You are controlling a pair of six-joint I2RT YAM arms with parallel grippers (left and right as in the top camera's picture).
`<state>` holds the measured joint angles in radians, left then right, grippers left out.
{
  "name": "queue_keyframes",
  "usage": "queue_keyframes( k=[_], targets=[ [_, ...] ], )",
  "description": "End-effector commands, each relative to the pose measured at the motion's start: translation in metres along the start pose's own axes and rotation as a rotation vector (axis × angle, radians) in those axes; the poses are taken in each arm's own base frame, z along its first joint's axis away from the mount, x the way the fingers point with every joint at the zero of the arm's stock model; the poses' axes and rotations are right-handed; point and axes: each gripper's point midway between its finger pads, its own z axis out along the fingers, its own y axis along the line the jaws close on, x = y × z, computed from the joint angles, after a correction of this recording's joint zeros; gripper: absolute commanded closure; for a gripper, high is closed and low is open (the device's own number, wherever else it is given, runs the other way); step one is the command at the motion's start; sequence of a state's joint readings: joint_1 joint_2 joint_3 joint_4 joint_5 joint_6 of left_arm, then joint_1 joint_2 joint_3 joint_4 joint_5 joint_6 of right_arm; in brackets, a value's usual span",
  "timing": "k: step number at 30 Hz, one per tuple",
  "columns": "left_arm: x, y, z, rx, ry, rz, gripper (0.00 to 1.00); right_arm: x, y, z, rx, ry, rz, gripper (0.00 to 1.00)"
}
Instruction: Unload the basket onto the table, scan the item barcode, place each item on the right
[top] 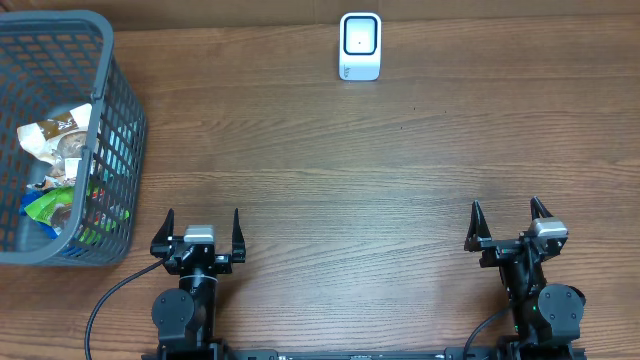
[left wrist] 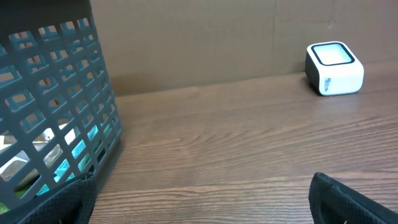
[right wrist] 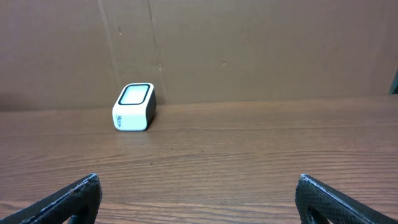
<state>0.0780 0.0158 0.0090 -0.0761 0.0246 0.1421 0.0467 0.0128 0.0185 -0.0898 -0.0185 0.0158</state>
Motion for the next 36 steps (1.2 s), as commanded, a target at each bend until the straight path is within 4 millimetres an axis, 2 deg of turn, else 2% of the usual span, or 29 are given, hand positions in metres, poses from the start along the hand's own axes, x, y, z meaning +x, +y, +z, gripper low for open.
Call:
queue_keyframes(
  k=[1,14,17,19,21,29,31,33,36],
  targets=[
    [0.0,0.0,0.0,-0.001,-0.006,0.012,0.0,0.001,0.0,0.0,0.002,-0.006,0.004,0.0],
    [-0.001,-0.001,0.0,0.002,-0.01,0.013,0.0,-0.001,0.0,0.0,0.001,-0.014,0.004,0.0],
    [-0.002,-0.008,-0.001,0.041,-0.015,0.005,0.0,-0.006,0.004,0.0,-0.021,-0.035,0.006,0.0],
    [-0.007,-0.019,-0.003,0.11,-0.021,0.0,0.0,-0.011,0.015,-0.002,-0.081,-0.037,0.012,0.0],
    [-0.017,-0.027,-0.007,0.164,-0.029,-0.022,0.0,-0.016,0.021,-0.004,-0.119,-0.045,0.011,0.0],
    [-0.08,-0.018,-0.027,0.171,0.045,-0.083,0.0,-0.061,0.034,-0.021,-0.167,-0.03,0.009,0.0],
    [-0.098,-0.016,-0.026,0.174,0.079,-0.108,0.0,-0.076,0.036,-0.027,-0.165,-0.011,0.011,0.0],
    [-0.124,-0.013,-0.02,0.187,0.124,-0.119,0.0,-0.099,0.038,-0.032,-0.161,0.023,0.011,0.0],
    [-0.159,-0.011,-0.008,0.209,0.193,-0.128,0.0,-0.126,0.041,-0.031,-0.161,0.074,0.01,0.0]
  ],
)
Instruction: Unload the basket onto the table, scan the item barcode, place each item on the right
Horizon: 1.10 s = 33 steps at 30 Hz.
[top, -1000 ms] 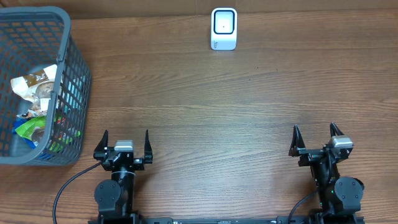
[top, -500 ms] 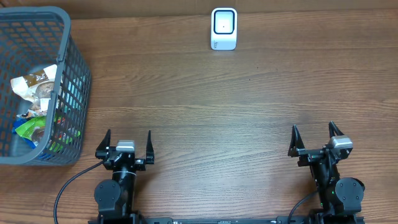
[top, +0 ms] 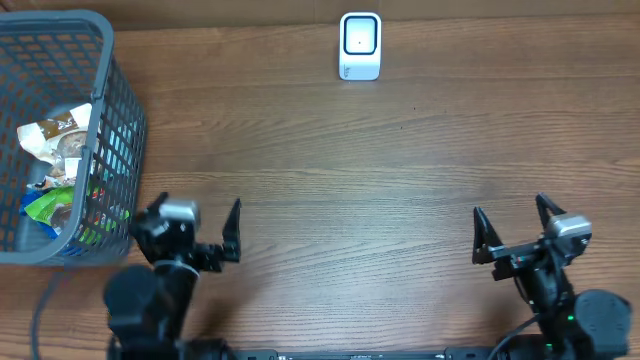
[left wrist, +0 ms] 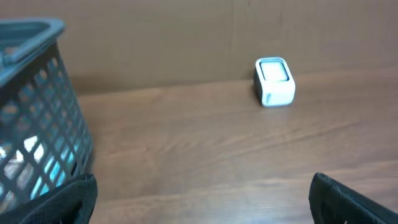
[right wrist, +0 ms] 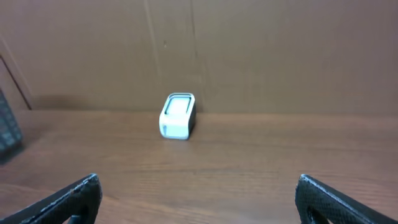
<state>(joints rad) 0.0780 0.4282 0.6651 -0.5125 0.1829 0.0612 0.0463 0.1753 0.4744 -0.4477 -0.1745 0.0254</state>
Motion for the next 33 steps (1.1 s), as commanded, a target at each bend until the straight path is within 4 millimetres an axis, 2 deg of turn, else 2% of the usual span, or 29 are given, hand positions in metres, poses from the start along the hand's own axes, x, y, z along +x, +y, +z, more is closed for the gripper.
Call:
queue_keyframes(
  k=[1,2,4,5,7,9,11,12,15,16,19,20,21,22,23,24,27,30,33],
  targets=[
    [-0.056,-0.002,0.007,0.036,0.049,-0.033,0.0,-0.045,0.008,0.0,-0.015,0.023,-0.008,0.0],
    [-0.078,0.001,0.014,0.039,0.093,-0.041,0.0,-0.058,0.01,0.005,-0.022,0.069,-0.016,0.0],
    [-0.106,0.004,0.024,0.046,0.15,-0.052,0.0,-0.074,0.01,0.015,-0.023,0.138,-0.013,0.0],
    [-0.129,0.003,0.031,0.065,0.198,-0.063,0.0,-0.087,0.009,0.029,-0.018,0.222,-0.006,0.0],
    [-0.15,-0.002,0.036,0.108,0.24,-0.079,0.0,-0.097,0.008,0.04,-0.014,0.297,0.007,0.0],
    [-0.171,-0.018,0.041,0.22,0.285,-0.105,0.0,-0.109,0.01,0.057,-0.03,0.396,0.033,0.0],
    [-0.177,-0.026,0.047,0.282,0.308,-0.111,0.0,-0.113,0.008,0.068,-0.028,0.449,0.046,0.0],
    [-0.178,-0.024,0.056,0.281,0.321,-0.117,0.0,-0.113,0.009,0.078,-0.039,0.485,0.061,0.0],
    [-0.176,-0.031,0.072,0.349,0.337,-0.139,0.0,-0.102,0.019,0.102,-0.127,0.541,0.099,0.0],
    [-0.176,-0.026,0.074,0.331,0.335,-0.147,0.0,-0.099,0.021,0.107,-0.145,0.551,0.107,0.0],
    [-0.179,0.014,0.076,0.138,0.331,-0.266,0.0,-0.089,0.024,0.117,-0.178,0.586,0.129,0.0],
    [-0.18,0.039,0.073,0.031,0.322,-0.33,0.0,-0.084,0.023,0.12,-0.179,0.604,0.135,0.0],
    [-0.178,0.075,0.067,-0.111,0.307,-0.401,0.0,-0.077,0.022,0.123,-0.176,0.631,0.144,0.0],
    [-0.175,0.101,0.061,-0.208,0.298,-0.437,0.01,-0.074,0.022,0.124,-0.175,0.644,0.148,0.0],
    [-0.165,0.134,0.05,-0.332,0.303,-0.49,0.03,-0.07,0.021,0.124,-0.173,0.657,0.152,0.0],
    [-0.159,0.148,0.046,-0.384,0.31,-0.52,0.03,-0.069,0.021,0.124,-0.173,0.662,0.154,0.0],
    [-0.128,0.208,0.026,-0.549,0.359,-0.631,0.02,-0.066,0.021,0.123,-0.172,0.677,0.159,0.0],
    [-0.102,0.248,0.02,-0.626,0.415,-0.66,0.02,-0.06,0.021,0.119,-0.169,0.706,0.168,0.0],
    [-0.078,0.279,0.03,-0.653,0.464,-0.674,0.02,-0.056,0.021,0.115,-0.166,0.729,0.175,0.0]
  ],
)
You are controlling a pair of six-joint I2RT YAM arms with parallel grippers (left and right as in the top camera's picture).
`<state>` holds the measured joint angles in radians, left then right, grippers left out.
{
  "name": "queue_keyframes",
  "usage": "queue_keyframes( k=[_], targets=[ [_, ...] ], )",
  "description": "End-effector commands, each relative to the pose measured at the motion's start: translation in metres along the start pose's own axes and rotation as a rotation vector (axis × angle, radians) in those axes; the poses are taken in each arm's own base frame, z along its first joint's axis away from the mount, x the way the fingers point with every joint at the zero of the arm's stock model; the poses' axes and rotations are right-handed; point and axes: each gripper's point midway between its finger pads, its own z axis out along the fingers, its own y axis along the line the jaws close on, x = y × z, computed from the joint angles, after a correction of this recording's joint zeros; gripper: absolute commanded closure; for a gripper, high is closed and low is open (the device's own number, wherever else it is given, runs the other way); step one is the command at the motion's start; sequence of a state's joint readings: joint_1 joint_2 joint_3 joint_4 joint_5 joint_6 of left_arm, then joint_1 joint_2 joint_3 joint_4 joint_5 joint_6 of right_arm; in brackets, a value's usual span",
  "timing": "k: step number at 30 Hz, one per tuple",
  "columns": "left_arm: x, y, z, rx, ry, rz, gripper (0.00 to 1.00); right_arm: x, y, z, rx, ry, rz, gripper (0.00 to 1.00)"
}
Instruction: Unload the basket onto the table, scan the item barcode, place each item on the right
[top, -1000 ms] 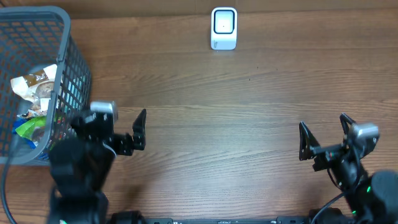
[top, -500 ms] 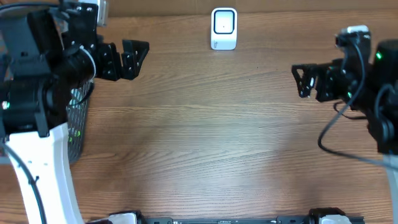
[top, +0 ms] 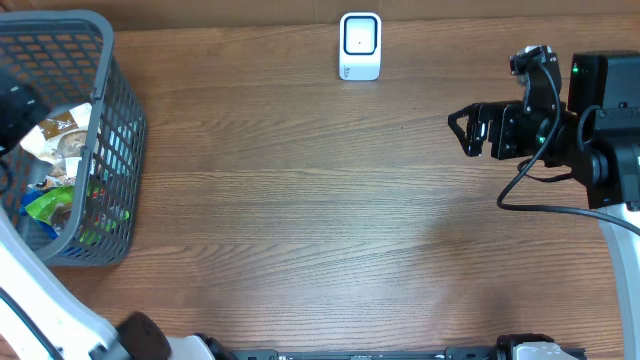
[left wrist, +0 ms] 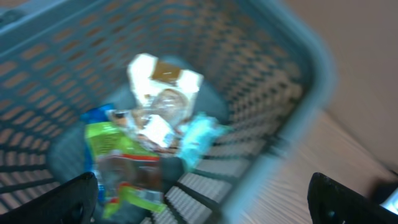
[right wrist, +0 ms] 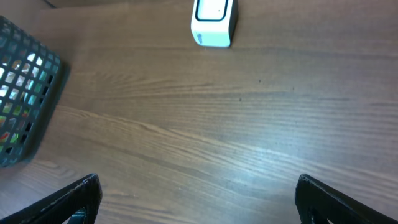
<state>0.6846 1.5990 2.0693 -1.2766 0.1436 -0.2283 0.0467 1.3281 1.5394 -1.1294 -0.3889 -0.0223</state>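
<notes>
The white barcode scanner (top: 360,45) stands at the table's far edge, also seen as the scanner (right wrist: 213,22) in the right wrist view. The items lie in the grey basket (top: 105,60): a white and brown packet (left wrist: 165,78), a green packet (left wrist: 118,155) and a light blue packet (left wrist: 199,137), all blurred. My left gripper (left wrist: 202,183) hangs open above the basket's inside, holding nothing. Raised over the right side of the table, my right gripper (top: 468,130) is open and empty, facing left and down.
The basket's rim (left wrist: 292,56) rises around the packets, with its wall (right wrist: 25,93) at the left of the right wrist view. Brown cardboard backs the table beyond the scanner. The left arm's white link (top: 40,300) crosses the lower left corner.
My left gripper has gone from in front of the basket to above its inside. My right gripper has risen and moved to the far right of the table. Both stay open.
Both grippers first rested open at the near edge of the table. Then the left had turned toward the basket and both had lifted a little. Now the left looks down into the basket and the right is high at the right.
</notes>
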Motion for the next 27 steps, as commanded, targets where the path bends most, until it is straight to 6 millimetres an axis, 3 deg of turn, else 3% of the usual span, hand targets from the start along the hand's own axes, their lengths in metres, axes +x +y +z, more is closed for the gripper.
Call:
queue_keyframes(
  k=[1,7,12,16,23,26,27],
  targets=[
    [-0.009,0.029,0.041,-0.064,0.044,0.0,0.02,-0.005,0.006,-0.006,-0.013,-0.014,-0.013,0.0],
    [-0.001,0.049,0.133,-0.086,0.158,0.016,0.02,-0.003,0.006,-0.006,-0.012,-0.006,-0.009,0.0],
    [0.042,0.07,0.211,-0.112,0.339,0.001,0.03,-0.002,0.006,-0.006,-0.012,-0.005,0.023,0.0],
    [0.069,0.082,0.253,-0.12,0.428,0.011,0.09,0.003,0.005,-0.006,-0.011,0.015,0.05,0.0],
    [0.1,0.083,0.291,-0.233,0.494,0.1,0.12,0.006,0.005,-0.006,-0.009,0.028,0.07,0.0],
    [0.107,0.079,0.296,-0.274,0.504,0.125,0.26,0.006,0.005,-0.006,-0.009,0.028,0.082,0.0],
    [0.108,0.078,0.297,-0.288,0.501,0.121,0.36,0.006,0.005,-0.006,-0.009,0.028,0.085,0.0]
  ],
)
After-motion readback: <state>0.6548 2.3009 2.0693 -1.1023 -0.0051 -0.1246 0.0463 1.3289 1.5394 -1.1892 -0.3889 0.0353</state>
